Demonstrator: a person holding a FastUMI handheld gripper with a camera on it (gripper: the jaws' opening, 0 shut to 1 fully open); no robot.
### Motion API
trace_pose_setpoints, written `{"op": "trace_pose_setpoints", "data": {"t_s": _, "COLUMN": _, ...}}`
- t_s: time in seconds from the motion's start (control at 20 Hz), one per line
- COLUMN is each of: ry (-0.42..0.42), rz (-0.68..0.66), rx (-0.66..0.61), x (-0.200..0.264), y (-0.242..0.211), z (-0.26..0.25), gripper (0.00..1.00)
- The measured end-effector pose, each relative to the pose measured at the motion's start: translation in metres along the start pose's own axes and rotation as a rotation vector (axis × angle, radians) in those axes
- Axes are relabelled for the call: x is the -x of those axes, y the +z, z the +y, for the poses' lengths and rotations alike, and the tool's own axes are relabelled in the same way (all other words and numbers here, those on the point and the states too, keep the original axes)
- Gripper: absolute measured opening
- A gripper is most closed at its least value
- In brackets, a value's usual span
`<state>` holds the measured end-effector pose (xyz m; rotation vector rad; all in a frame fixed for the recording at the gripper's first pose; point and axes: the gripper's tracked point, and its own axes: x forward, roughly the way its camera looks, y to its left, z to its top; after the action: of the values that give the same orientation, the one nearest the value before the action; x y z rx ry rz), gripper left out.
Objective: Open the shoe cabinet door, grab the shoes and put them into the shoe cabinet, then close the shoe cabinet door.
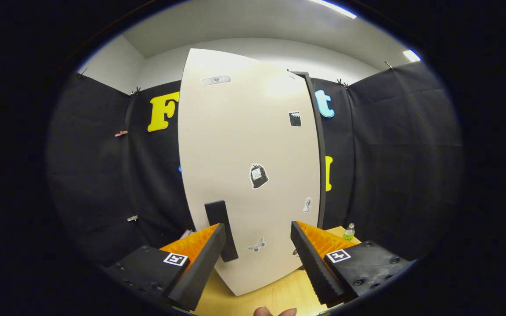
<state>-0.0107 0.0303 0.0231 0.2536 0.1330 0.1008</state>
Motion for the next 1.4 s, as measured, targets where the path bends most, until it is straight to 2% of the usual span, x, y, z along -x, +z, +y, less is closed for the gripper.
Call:
{"op": "trace_pose_setpoints", "data": {"t_s": 0.25, "ry": 0.032, "rz": 0.019, "rx": 0.008, "x": -0.004, "y": -0.008, "z": 0.002, "gripper": 0.98}}
{"op": "trace_pose_setpoints", "data": {"t_s": 1.05, "ry": -0.044, "rz": -0.045, "rx": 0.111, "x": -0.045, "y": -0.005, "z": -0.027, "gripper": 0.98}}
{"op": "trace_pose_setpoints", "data": {"t_s": 1.4, "ry": -0.013, "rz": -0.021, "rx": 0.106, "x": -0.046, "y": -0.014, "z": -0.016, "gripper": 0.97}}
